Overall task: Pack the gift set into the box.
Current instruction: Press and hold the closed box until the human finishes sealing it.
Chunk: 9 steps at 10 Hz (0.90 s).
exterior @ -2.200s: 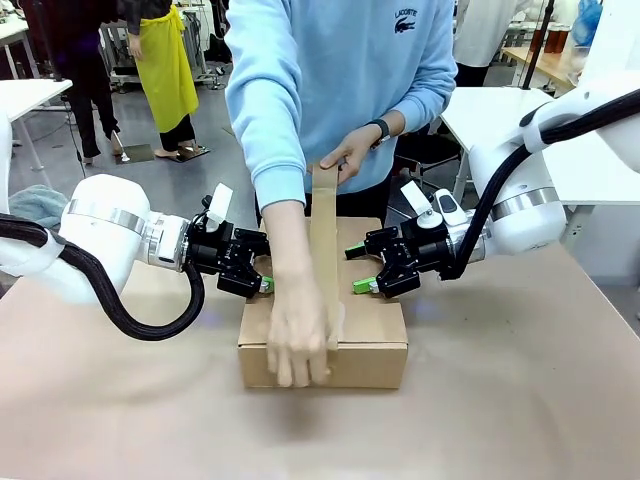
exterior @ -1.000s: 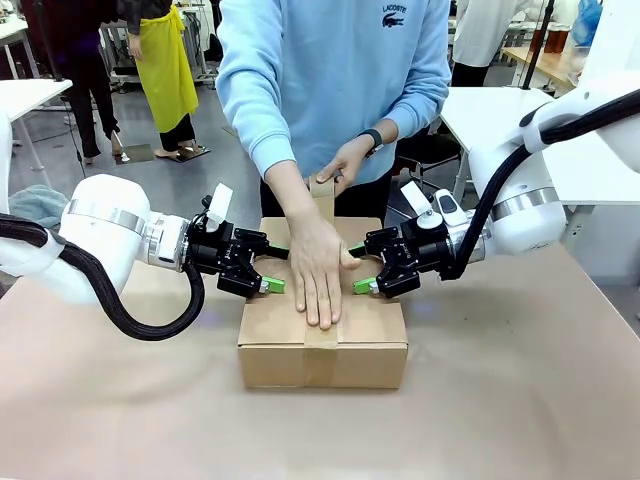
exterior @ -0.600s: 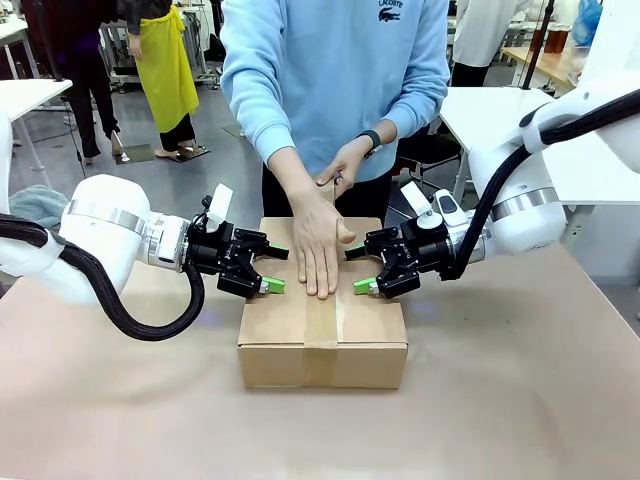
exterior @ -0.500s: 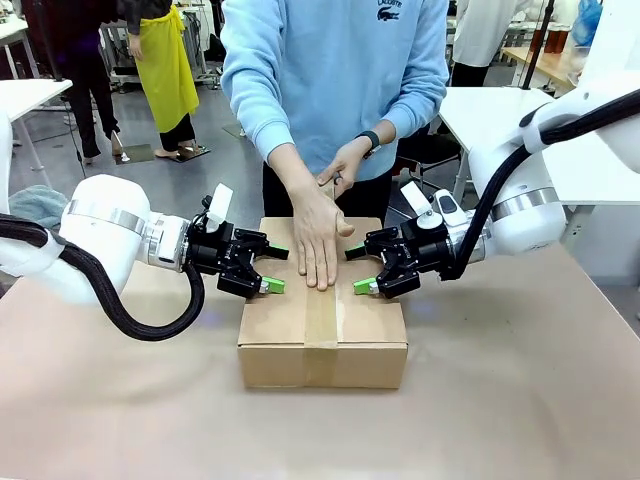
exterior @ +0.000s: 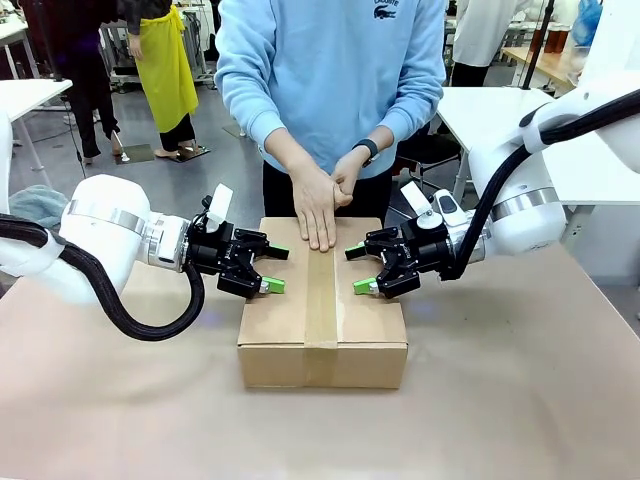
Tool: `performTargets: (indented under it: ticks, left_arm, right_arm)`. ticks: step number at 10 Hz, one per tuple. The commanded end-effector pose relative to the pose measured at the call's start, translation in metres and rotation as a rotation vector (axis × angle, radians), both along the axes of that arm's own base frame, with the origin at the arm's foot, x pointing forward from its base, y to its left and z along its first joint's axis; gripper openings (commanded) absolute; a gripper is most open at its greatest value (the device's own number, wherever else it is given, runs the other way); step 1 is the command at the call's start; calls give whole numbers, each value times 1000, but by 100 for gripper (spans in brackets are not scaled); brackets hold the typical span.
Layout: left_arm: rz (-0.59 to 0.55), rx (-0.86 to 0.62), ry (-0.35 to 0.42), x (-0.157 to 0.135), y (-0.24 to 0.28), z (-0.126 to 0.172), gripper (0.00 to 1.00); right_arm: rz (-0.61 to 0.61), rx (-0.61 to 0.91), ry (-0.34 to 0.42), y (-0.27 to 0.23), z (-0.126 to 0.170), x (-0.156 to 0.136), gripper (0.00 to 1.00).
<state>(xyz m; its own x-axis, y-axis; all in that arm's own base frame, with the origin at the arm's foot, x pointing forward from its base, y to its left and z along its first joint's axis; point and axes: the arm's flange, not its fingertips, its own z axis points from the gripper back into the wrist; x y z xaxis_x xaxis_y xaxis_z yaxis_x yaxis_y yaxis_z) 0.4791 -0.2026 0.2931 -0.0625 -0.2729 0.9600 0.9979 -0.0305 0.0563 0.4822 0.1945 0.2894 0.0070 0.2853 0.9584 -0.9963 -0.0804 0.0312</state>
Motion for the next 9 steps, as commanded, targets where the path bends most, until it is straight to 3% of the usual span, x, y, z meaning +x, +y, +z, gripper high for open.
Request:
performTargets:
  ticks: [1,9]
  left_arm:
    - [-10,6,1,-2,1,-2,100]
    - [-10,6,1,-2,1,-2,100]
  right_arm:
    - [-8,15,-24,0,-2,-1,100]
    - [-8,15,-24,0,-2,-1,100]
